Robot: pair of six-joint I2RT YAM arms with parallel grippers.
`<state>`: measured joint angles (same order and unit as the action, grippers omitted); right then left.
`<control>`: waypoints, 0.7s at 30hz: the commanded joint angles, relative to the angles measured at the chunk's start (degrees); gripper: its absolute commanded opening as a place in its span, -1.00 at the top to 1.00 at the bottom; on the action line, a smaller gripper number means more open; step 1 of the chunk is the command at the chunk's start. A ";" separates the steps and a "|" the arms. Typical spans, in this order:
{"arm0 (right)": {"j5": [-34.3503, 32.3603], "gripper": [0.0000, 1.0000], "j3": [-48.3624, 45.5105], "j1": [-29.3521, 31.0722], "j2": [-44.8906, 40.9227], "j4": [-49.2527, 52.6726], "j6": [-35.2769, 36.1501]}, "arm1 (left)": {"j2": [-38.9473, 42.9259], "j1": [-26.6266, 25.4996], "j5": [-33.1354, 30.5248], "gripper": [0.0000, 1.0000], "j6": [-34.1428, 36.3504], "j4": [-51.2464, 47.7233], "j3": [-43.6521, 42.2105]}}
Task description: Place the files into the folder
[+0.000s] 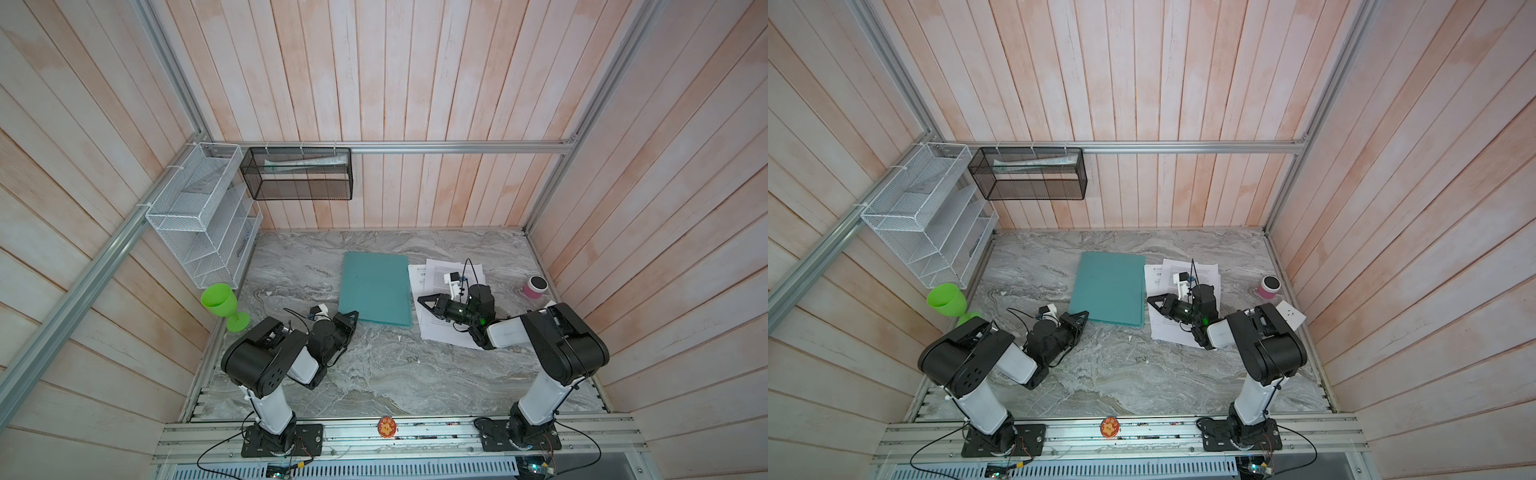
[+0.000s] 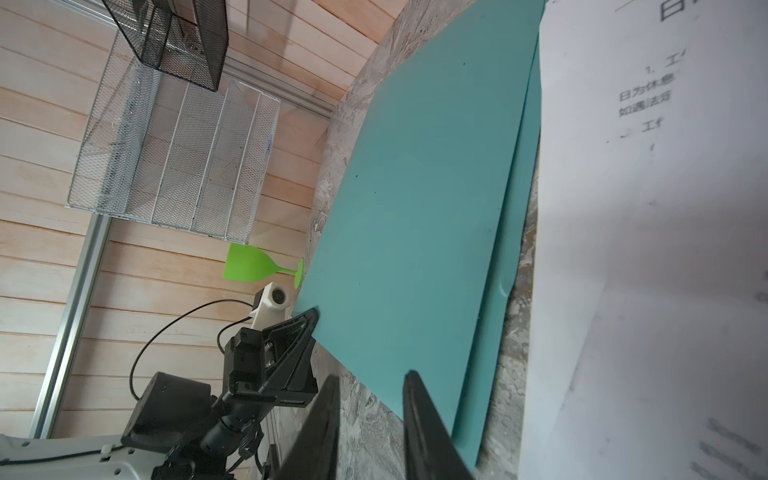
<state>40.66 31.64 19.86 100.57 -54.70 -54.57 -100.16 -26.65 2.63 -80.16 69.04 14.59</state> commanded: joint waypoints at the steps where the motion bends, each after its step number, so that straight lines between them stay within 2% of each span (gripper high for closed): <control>1: 1.08 0.52 1.62 0.45 0.77 1.98 1.38 | -0.09 0.45 0.88 1.00 1.39 -0.84 0.75; 5: 0.29 0.52 3.46 0.87 0.67 8.33 4.56 | 2.11 0.55 1.01 1.00 0.31 -0.02 0.00; 11: 0.63 0.16 6.11 2.35 2.92 12.12 6.13 | 7.17 0.38 1.73 1.00 -2.32 -1.35 -0.84; 21: 2.96 0.18 8.80 3.70 7.91 8.92 3.88 | 11.37 -0.33 2.06 1.00 -2.71 -3.10 -1.09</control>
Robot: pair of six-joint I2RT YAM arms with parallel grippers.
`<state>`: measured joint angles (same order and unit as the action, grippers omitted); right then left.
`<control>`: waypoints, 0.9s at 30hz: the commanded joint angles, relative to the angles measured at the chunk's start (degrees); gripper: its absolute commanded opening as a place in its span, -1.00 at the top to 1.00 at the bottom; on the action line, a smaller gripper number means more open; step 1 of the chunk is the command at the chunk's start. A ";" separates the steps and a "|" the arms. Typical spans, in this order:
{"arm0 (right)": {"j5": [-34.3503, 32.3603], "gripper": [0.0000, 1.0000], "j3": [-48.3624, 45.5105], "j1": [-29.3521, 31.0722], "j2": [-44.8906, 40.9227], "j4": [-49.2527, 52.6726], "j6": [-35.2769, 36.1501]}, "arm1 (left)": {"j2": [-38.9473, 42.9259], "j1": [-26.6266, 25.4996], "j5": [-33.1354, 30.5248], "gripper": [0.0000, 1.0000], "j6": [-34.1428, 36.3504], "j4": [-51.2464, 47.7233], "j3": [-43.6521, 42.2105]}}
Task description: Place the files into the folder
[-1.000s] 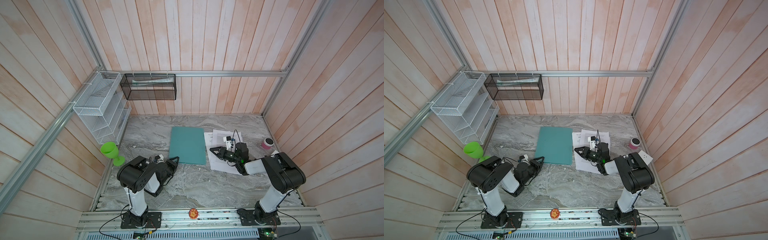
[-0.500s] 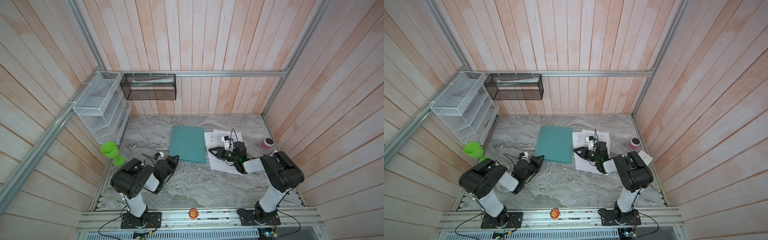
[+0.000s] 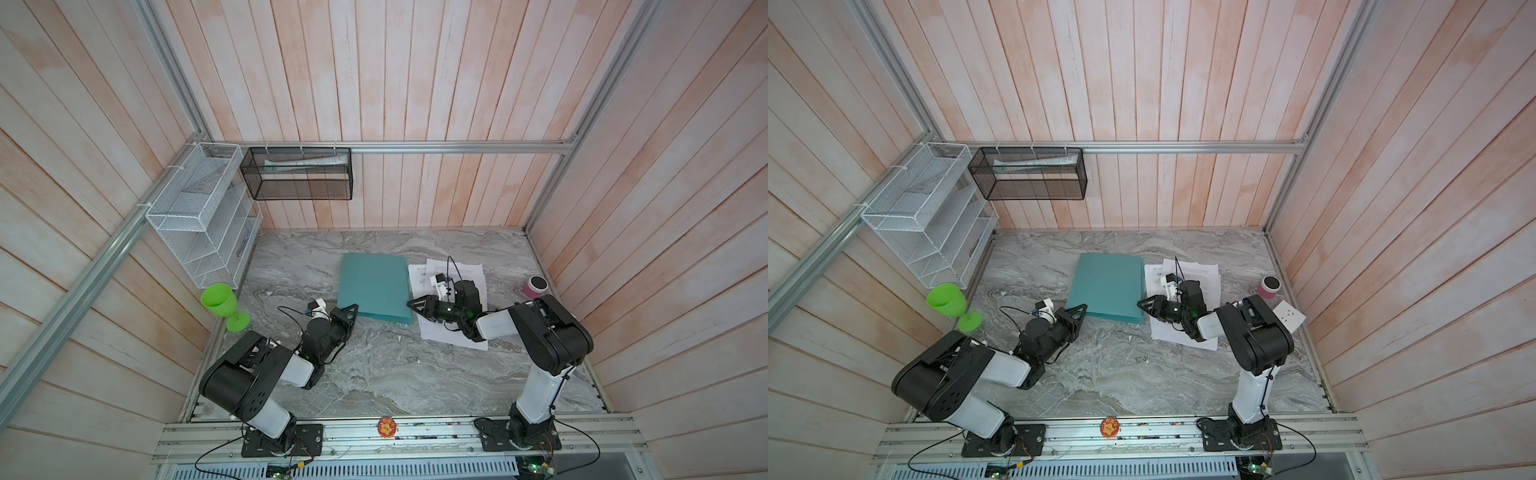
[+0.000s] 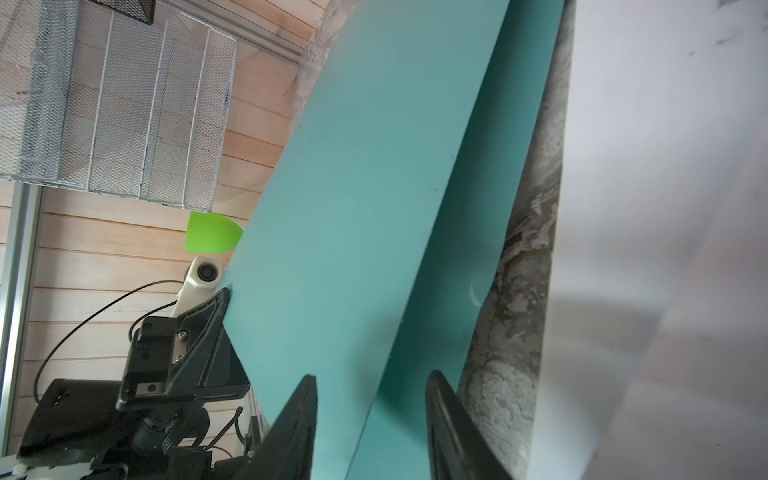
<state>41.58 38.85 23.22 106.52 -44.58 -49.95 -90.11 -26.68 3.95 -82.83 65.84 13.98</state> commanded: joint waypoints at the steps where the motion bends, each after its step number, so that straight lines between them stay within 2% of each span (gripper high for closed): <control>1: 2.68 0.18 1.72 0.33 2.55 -2.32 -1.48 | 1.42 -0.38 0.79 1.00 -0.11 0.14 -0.50; 8: 6.10 0.23 2.39 0.94 6.43 -11.48 -8.01 | 1.27 -0.59 2.09 1.00 -0.01 0.01 -0.10; 13: 7.51 0.38 4.03 1.86 9.01 -17.84 -13.09 | 0.54 -0.79 2.89 1.00 -0.32 0.84 -0.68; 15: 7.87 0.51 4.35 2.08 9.52 -19.44 -14.54 | 0.61 -0.86 3.16 1.00 -0.28 0.66 -1.08; 16: 7.90 0.66 4.47 2.22 9.69 -19.90 -15.10 | 0.84 -0.75 3.39 1.00 -0.05 0.27 -1.37; 17: 8.05 0.99 4.61 2.33 9.74 -20.23 -15.41 | 1.39 -0.76 3.63 1.00 0.31 -1.43 -1.43; 18: 8.07 1.00 4.76 2.44 9.72 -20.35 -15.77 | 2.21 -0.70 4.04 0.78 1.07 -3.79 -1.36; 19: 8.13 1.00 4.84 2.57 9.57 -20.37 -16.11 | 3.52 -0.43 5.06 0.43 2.86 -7.15 -0.95; 20: 8.21 1.00 5.02 2.74 9.33 -20.30 -16.30 | 5.59 -0.08 5.95 0.10 5.01 -12.95 -0.09; 21: 8.23 1.00 5.14 2.92 9.08 -19.84 -16.47 | 7.73 0.19 6.56 -0.12 7.46 -19.65 1.19; 24: 8.16 1.00 6.21 3.72 7.62 -16.36 -16.38 | 15.78 0.24 5.44 -0.45 19.52 -45.57 8.93; 27: 6.56 1.00 7.76 4.66 5.87 -9.95 -15.46 | 21.75 -0.62 1.58 -0.67 27.44 -61.50 14.67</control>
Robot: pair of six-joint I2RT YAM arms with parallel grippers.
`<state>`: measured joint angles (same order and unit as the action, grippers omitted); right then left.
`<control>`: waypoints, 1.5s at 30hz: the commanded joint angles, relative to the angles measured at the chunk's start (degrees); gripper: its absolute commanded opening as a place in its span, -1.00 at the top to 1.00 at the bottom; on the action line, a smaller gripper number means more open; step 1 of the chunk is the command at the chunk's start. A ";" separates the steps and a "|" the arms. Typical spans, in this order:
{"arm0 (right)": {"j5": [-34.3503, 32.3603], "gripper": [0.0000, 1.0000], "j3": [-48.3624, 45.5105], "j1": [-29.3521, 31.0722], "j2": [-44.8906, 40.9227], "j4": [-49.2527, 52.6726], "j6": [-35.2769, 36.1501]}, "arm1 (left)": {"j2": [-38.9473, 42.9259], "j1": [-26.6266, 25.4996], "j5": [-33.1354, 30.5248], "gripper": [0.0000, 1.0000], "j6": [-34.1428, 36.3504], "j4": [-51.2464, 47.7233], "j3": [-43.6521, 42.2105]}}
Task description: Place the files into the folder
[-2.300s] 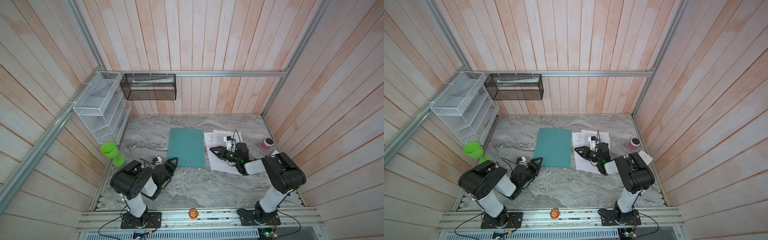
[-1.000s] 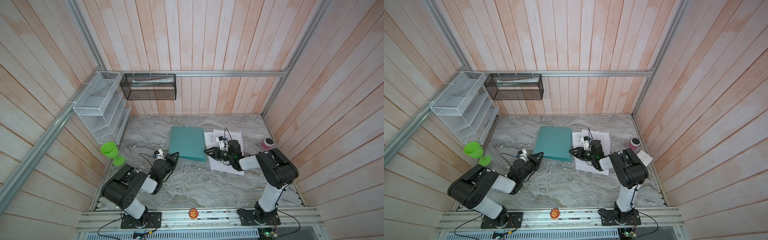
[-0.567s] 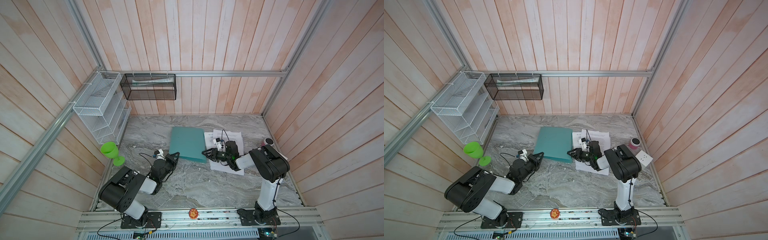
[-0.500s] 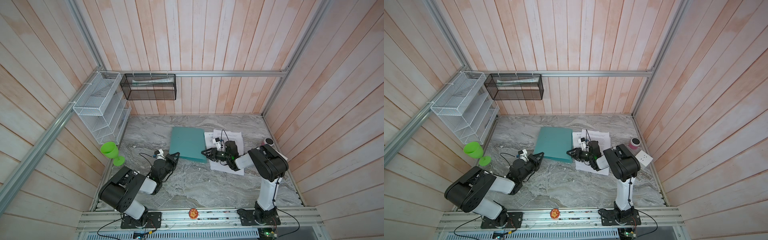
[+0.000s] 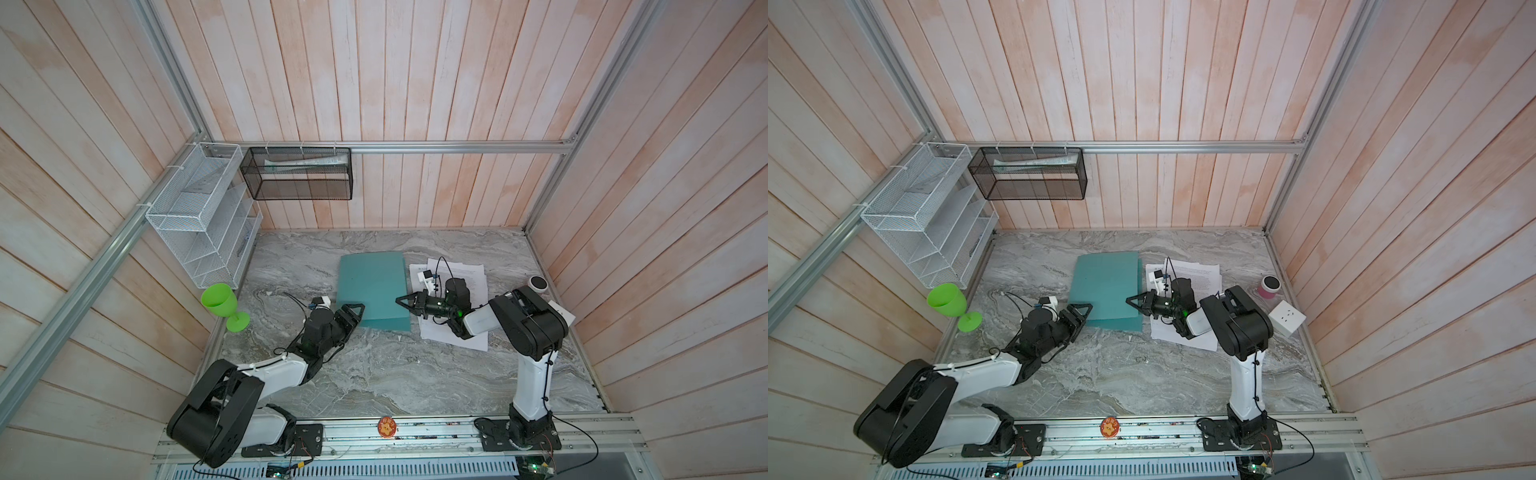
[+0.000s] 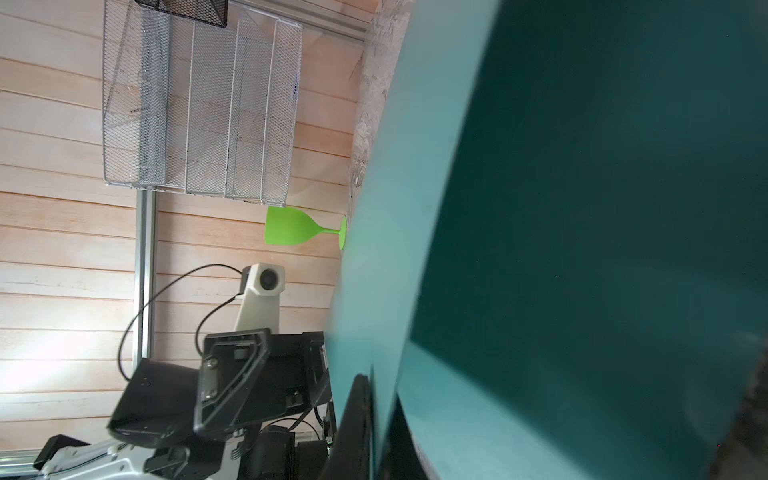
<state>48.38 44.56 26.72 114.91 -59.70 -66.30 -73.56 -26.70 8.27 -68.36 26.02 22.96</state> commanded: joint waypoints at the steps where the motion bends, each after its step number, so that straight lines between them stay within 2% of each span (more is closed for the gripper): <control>1: -0.68 1.00 2.55 1.46 -2.98 6.88 0.91 | 6.77 -1.48 -4.99 -0.81 14.86 -25.27 7.08; 2: -1.25 1.00 3.09 1.81 -3.49 8.36 0.94 | 8.37 -2.85 -8.36 -0.83 17.07 -29.42 8.91; 3: -1.97 1.00 3.51 2.19 -4.03 9.77 0.60 | 9.45 -4.83 -12.36 -0.96 19.25 -33.05 10.61; 8: -4.13 1.00 4.87 3.88 -6.29 12.33 -1.47 | 7.95 -16.25 -32.04 -0.99 27.48 -45.35 17.89; 11: -5.56 1.00 6.30 4.96 -7.71 16.13 -0.18 | 3.43 -21.51 -39.40 -0.99 29.25 -51.55 21.74; 16: -6.19 1.00 6.51 5.69 -8.79 17.20 -2.50 | -2.26 -31.25 -50.78 -1.00 32.68 -53.44 23.09; 22: -4.49 1.00 6.66 6.26 -10.15 16.10 -5.42 | -8.26 -33.77 -57.19 -0.99 35.65 -51.87 23.54; 31: -4.70 1.00 6.25 7.01 -17.06 28.47 -0.05 | -19.42 -33.68 -62.94 -0.92 42.49 -46.48 27.62; 34: -4.87 1.00 5.66 6.96 -19.28 31.37 1.50 | -21.47 -33.55 -64.08 -0.68 42.41 -45.62 28.00; 37: -4.58 1.00 5.04 6.96 -20.89 33.16 2.35 | -22.50 -32.84 -65.02 -0.24 39.66 -48.02 29.35; 43: -1.46 1.00 5.82 6.97 -21.75 36.59 5.06 | -21.74 -32.03 -64.33 0.49 37.17 -49.87 30.13; 45: -0.84 1.00 6.36 6.78 -21.83 36.96 5.48 | -21.00 -31.80 -63.94 0.89 35.73 -51.06 30.21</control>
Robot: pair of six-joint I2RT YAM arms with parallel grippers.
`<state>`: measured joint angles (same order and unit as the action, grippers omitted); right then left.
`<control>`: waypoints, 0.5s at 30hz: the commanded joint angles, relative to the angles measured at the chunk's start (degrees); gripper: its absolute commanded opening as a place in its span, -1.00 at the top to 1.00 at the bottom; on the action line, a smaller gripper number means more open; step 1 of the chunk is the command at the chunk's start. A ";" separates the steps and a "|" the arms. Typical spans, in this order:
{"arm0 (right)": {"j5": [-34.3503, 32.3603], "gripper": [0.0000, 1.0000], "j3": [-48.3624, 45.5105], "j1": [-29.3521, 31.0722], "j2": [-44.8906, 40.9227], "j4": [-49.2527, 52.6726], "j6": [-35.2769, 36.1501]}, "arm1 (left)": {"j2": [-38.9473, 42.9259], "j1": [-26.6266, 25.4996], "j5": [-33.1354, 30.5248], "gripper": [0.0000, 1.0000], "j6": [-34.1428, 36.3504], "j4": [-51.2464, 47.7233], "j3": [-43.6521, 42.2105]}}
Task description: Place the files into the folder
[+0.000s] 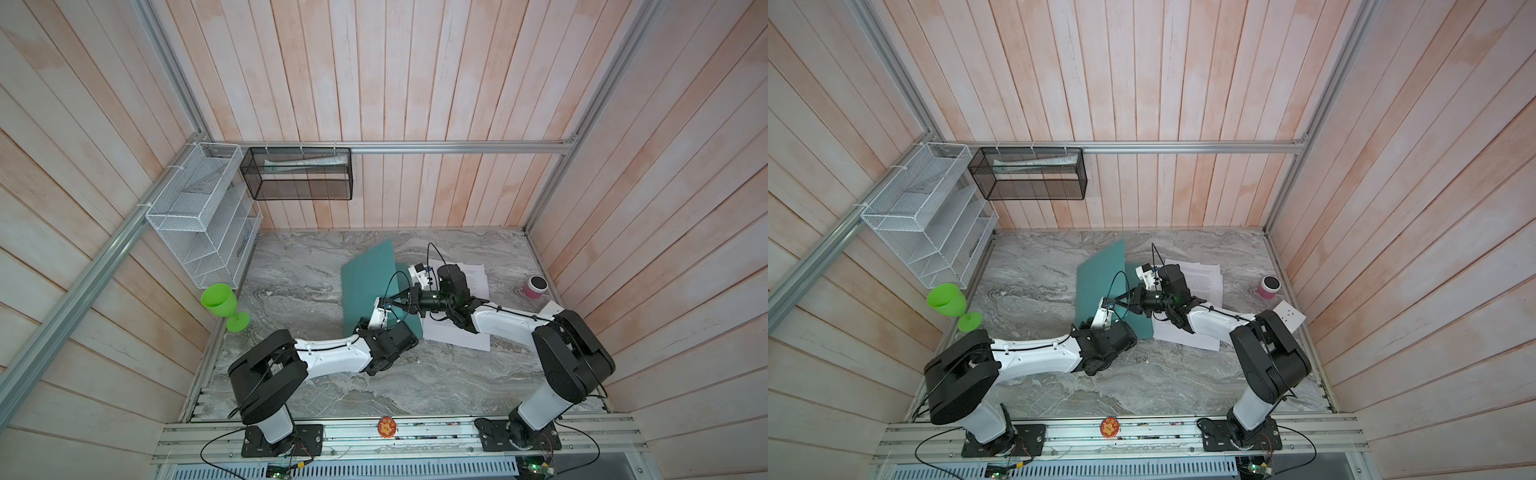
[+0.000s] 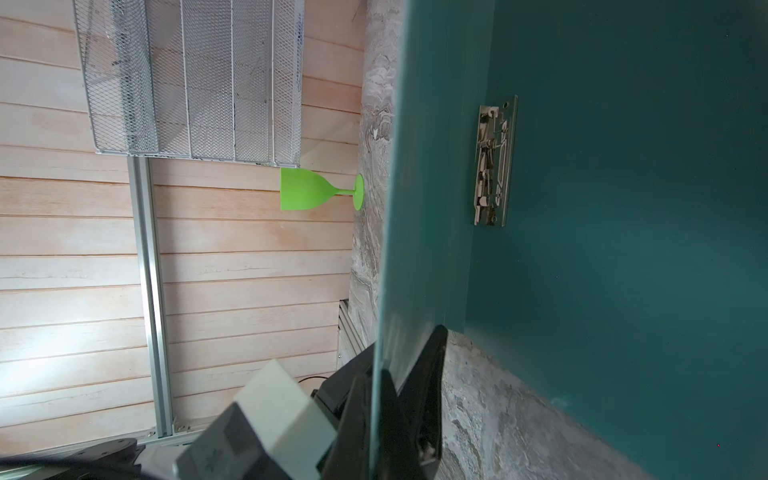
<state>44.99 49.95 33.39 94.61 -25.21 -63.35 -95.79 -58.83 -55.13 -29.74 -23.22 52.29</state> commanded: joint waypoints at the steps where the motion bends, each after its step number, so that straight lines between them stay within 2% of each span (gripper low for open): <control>1: 3.10 0.98 1.35 -0.15 -1.44 2.32 2.85 | 1.54 0.49 -0.21 1.00 -3.32 -2.23 0.82; 4: 5.25 0.69 1.52 -1.08 -1.65 -2.44 1.51 | 2.81 0.60 -0.06 1.00 -4.87 -3.25 0.14; 10: 10.70 0.19 0.76 -4.61 -1.54 -20.45 -9.06 | 10.41 1.82 5.13 1.00 -5.94 -0.70 -4.43; 15: 11.53 0.14 0.55 -7.28 -2.29 -23.62 -10.98 | 20.65 5.10 11.71 1.00 -9.80 1.69 -10.33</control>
<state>54.17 50.50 27.18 94.11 -43.11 -71.75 -79.57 -55.64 -48.60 -35.77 -23.55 44.80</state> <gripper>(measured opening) 0.427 0.046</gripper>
